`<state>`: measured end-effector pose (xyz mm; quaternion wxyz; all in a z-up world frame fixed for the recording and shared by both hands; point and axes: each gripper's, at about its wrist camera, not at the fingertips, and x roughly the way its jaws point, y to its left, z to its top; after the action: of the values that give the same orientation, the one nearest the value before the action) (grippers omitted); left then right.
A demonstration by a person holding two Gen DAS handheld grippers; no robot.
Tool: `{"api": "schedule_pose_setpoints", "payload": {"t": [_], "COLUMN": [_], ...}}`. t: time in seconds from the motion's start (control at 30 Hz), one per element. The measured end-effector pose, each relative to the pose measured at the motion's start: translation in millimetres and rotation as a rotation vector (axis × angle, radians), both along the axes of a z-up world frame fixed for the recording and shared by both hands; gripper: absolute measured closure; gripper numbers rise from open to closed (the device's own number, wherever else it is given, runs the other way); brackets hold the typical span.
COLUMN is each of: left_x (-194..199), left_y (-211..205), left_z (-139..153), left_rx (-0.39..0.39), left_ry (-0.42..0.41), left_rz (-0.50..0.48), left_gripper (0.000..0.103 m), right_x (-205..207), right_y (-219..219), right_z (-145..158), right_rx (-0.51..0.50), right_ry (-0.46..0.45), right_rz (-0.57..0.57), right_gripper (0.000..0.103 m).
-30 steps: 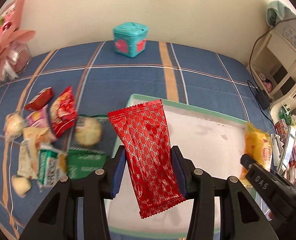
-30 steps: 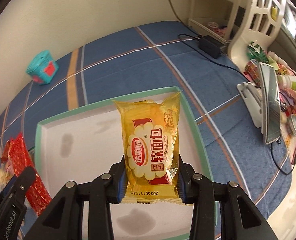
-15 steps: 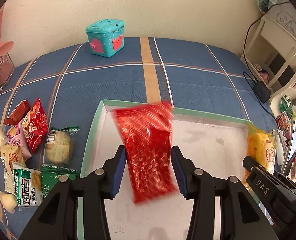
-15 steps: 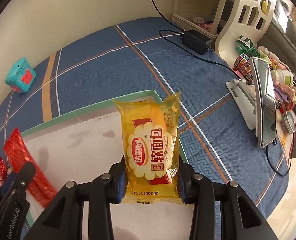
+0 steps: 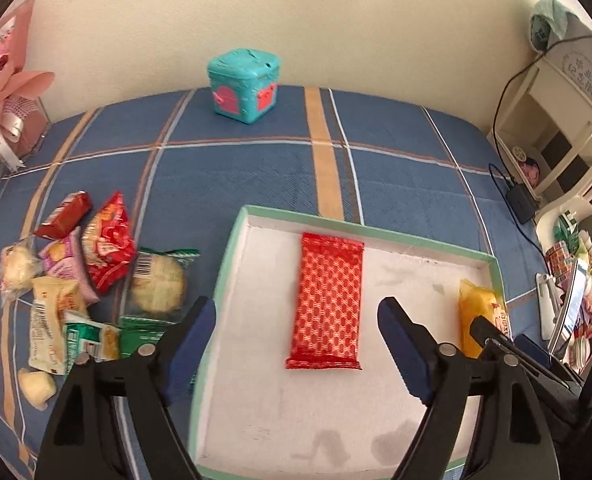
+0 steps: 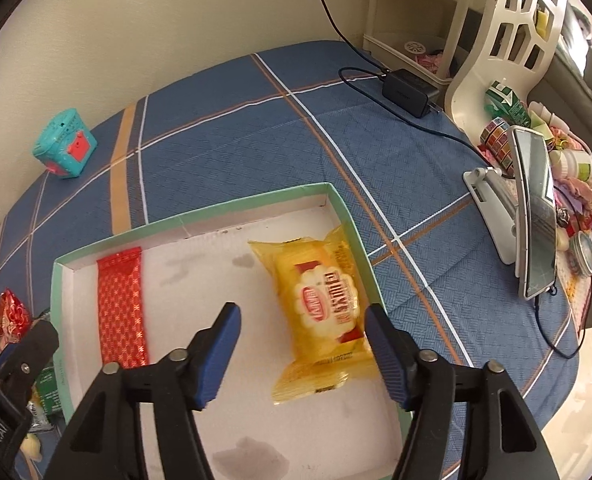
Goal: Organize snacks
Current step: 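Withdraw both tools from the tray back toward the snack pile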
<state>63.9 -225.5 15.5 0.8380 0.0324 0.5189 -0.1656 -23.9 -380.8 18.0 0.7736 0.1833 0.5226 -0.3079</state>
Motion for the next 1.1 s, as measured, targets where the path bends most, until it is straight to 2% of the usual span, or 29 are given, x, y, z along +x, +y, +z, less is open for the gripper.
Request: {"api": "schedule_pose_setpoints", "payload": {"t": [0.1, 0.17, 0.2, 0.3, 0.37, 0.43, 0.8, 1.1], "left_x": [-3, -3, -5, -8, -10, -11, -10, -4], "left_y": [11, 16, 19, 27, 32, 37, 72, 104], "left_z": [7, 11, 12, 16, 18, 17, 13, 22], "left_rx": [0.018, 0.029, 0.032, 0.035, 0.032, 0.034, 0.021, 0.002], "left_ry": [-0.026, -0.039, -0.045, -0.054, -0.058, -0.058, -0.036, -0.114], "left_rz": [0.018, 0.024, 0.027, 0.033, 0.039, 0.046, 0.103, 0.148], "left_gripper": [0.018, 0.008, 0.007, 0.007, 0.007, 0.007, 0.004, 0.002], "right_x": [-2, -3, -3, -4, -6, -7, -9, 0], "right_y": [5, 10, 13, 20, 24, 28, 52, 76], "right_z": [3, 5, 6, 7, 7, 6, 19, 25], "right_rx": [0.003, 0.006, 0.008, 0.012, 0.013, 0.020, 0.005, -0.009], "right_ry": [-0.003, -0.008, -0.010, -0.011, -0.011, -0.014, -0.054, -0.086], "right_rz": [0.014, 0.024, 0.033, 0.053, 0.059, 0.066, 0.126, 0.180], "right_gripper": [0.023, 0.019, 0.019, 0.014, 0.004, 0.002, 0.000, 0.000]}}
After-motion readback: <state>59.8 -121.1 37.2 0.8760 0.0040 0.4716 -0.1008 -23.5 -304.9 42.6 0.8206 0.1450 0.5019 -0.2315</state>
